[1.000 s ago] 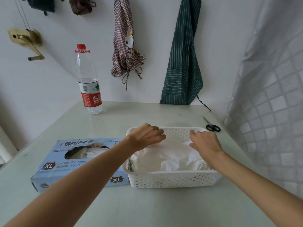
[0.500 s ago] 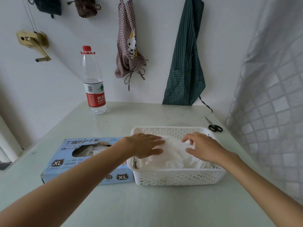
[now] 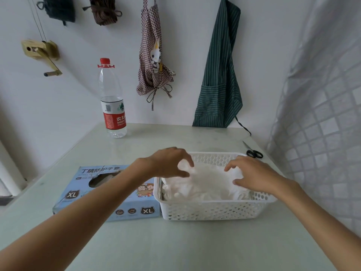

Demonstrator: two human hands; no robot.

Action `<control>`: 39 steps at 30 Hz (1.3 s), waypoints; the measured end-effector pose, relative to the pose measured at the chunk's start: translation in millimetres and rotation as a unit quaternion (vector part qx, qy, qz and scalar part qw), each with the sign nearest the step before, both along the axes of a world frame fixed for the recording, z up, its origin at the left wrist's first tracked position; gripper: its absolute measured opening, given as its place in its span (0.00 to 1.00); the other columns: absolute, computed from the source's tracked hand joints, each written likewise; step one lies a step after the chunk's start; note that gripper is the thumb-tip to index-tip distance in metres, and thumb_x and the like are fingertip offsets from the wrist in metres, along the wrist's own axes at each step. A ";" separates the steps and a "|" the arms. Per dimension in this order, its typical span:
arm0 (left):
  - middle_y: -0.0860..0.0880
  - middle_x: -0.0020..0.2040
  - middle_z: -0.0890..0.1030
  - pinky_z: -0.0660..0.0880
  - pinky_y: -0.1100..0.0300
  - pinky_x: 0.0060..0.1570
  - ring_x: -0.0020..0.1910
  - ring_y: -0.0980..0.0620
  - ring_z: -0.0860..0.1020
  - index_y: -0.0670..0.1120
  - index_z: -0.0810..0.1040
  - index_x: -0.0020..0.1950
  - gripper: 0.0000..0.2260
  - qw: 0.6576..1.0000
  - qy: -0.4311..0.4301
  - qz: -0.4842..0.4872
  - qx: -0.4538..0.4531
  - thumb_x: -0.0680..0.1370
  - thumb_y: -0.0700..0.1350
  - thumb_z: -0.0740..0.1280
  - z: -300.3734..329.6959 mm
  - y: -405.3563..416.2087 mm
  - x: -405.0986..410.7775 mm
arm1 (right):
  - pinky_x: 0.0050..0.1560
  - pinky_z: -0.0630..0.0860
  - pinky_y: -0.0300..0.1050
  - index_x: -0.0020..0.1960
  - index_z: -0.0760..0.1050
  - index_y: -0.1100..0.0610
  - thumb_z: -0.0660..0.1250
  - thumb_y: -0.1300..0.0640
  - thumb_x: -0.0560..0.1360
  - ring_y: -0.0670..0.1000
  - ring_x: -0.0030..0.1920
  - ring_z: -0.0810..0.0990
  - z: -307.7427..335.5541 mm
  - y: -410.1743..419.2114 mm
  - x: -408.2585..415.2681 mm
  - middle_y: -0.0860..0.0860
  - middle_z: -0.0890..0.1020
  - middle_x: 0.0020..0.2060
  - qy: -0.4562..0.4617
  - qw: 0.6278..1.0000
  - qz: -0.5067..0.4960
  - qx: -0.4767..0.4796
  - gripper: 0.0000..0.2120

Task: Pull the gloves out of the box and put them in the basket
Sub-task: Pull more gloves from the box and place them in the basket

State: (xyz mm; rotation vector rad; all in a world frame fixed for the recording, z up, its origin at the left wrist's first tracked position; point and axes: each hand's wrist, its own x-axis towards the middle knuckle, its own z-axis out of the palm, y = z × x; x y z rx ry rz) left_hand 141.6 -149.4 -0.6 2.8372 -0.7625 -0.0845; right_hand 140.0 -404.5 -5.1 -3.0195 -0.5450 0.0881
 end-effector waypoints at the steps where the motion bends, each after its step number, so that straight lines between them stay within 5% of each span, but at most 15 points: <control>1: 0.57 0.61 0.78 0.71 0.55 0.60 0.58 0.57 0.75 0.55 0.77 0.59 0.12 0.999 -0.007 -0.002 -0.033 0.76 0.54 0.68 5.4 -2.6 -3.7 | 0.47 0.71 0.40 0.57 0.76 0.42 0.69 0.54 0.74 0.42 0.52 0.74 3.2 -0.9 -3.5 0.41 0.76 0.54 -0.009 0.999 0.019 0.041 0.14; 5: 0.56 0.44 0.84 0.73 0.61 0.52 0.37 0.62 0.78 0.51 0.84 0.47 0.12 0.993 0.116 -0.011 -0.025 0.76 0.57 0.66 10.7 -32.4 -17.7 | 0.43 0.74 0.32 0.46 0.82 0.44 0.75 0.56 0.70 0.41 0.42 0.80 9.8 7.1 -15.3 0.43 0.82 0.41 0.136 0.967 0.086 0.196 0.08; 8: 0.54 0.41 0.82 0.73 0.58 0.55 0.43 0.56 0.78 0.48 0.84 0.48 0.18 0.985 0.162 0.010 0.063 0.75 0.61 0.65 -3.1 -53.0 -15.5 | 0.46 0.76 0.35 0.45 0.82 0.43 0.76 0.51 0.68 0.40 0.43 0.80 -1.1 11.8 -12.5 0.42 0.83 0.41 0.174 0.964 0.087 0.181 0.07; 11: 0.51 0.49 0.83 0.75 0.56 0.56 0.50 0.50 0.78 0.48 0.83 0.52 0.17 0.982 0.164 0.030 0.086 0.73 0.59 0.70 -12.0 -56.5 -10.5 | 0.48 0.76 0.35 0.45 0.82 0.41 0.74 0.47 0.69 0.41 0.46 0.80 -12.6 11.1 -8.2 0.45 0.83 0.44 0.177 0.968 0.066 0.165 0.05; 17: 0.51 0.53 0.82 0.73 0.59 0.52 0.50 0.51 0.77 0.50 0.82 0.54 0.11 0.980 0.153 0.033 0.120 0.74 0.51 0.70 -16.0 -47.2 -12.0 | 0.43 0.74 0.30 0.49 0.83 0.46 0.72 0.50 0.71 0.40 0.44 0.78 -23.4 7.1 -4.5 0.47 0.82 0.44 0.194 0.967 0.053 0.155 0.06; 21: 0.54 0.49 0.82 0.74 0.58 0.57 0.49 0.53 0.78 0.51 0.83 0.52 0.11 0.978 0.182 0.031 0.097 0.74 0.54 0.69 -12.1 -38.1 -12.5 | 0.47 0.75 0.33 0.47 0.81 0.42 0.74 0.51 0.70 0.41 0.46 0.78 -20.6 4.2 -0.1 0.45 0.82 0.45 0.185 0.967 0.060 0.165 0.07; 24: 0.56 0.47 0.82 0.73 0.58 0.55 0.46 0.56 0.77 0.52 0.82 0.50 0.16 0.991 0.115 0.066 0.027 0.72 0.62 0.67 7.4 -21.7 -10.5 | 0.44 0.73 0.31 0.48 0.81 0.44 0.75 0.55 0.70 0.40 0.45 0.79 -10.9 -7.2 6.8 0.44 0.82 0.45 0.126 0.963 0.047 0.235 0.09; 27: 0.53 0.61 0.78 0.72 0.53 0.59 0.59 0.51 0.76 0.51 0.76 0.60 0.25 0.995 0.014 0.090 0.036 0.72 0.67 0.63 8.1 -14.4 -10.4 | 0.55 0.73 0.37 0.55 0.76 0.40 0.75 0.51 0.70 0.45 0.57 0.75 -11.0 -9.7 14.4 0.44 0.77 0.57 0.091 0.974 0.026 0.207 0.16; 30: 0.49 0.77 0.58 0.58 0.47 0.71 0.74 0.47 0.59 0.48 0.56 0.76 0.40 0.984 0.056 0.044 0.164 0.72 0.71 0.58 -14.6 -14.5 -12.0 | 0.72 0.60 0.49 0.74 0.60 0.43 0.73 0.44 0.69 0.50 0.73 0.59 -20.6 -0.5 18.8 0.45 0.60 0.74 0.166 0.983 0.018 0.080 0.37; 33: 0.50 0.79 0.45 0.46 0.49 0.75 0.77 0.50 0.48 0.48 0.43 0.78 0.44 0.968 0.079 0.039 0.237 0.73 0.71 0.55 -33.0 -13.1 -6.5 | 0.75 0.53 0.49 0.78 0.45 0.48 0.70 0.43 0.72 0.50 0.77 0.49 -26.7 8.0 22.5 0.49 0.48 0.77 0.201 0.979 0.018 -0.038 0.45; 39: 0.53 0.77 0.37 0.36 0.48 0.72 0.77 0.54 0.41 0.50 0.35 0.76 0.41 0.929 0.085 0.078 0.351 0.77 0.64 0.58 -57.6 -15.9 6.1 | 0.75 0.51 0.47 0.78 0.40 0.51 0.70 0.46 0.73 0.50 0.77 0.48 -35.6 2.6 23.2 0.48 0.44 0.77 0.219 0.975 -0.008 -0.041 0.47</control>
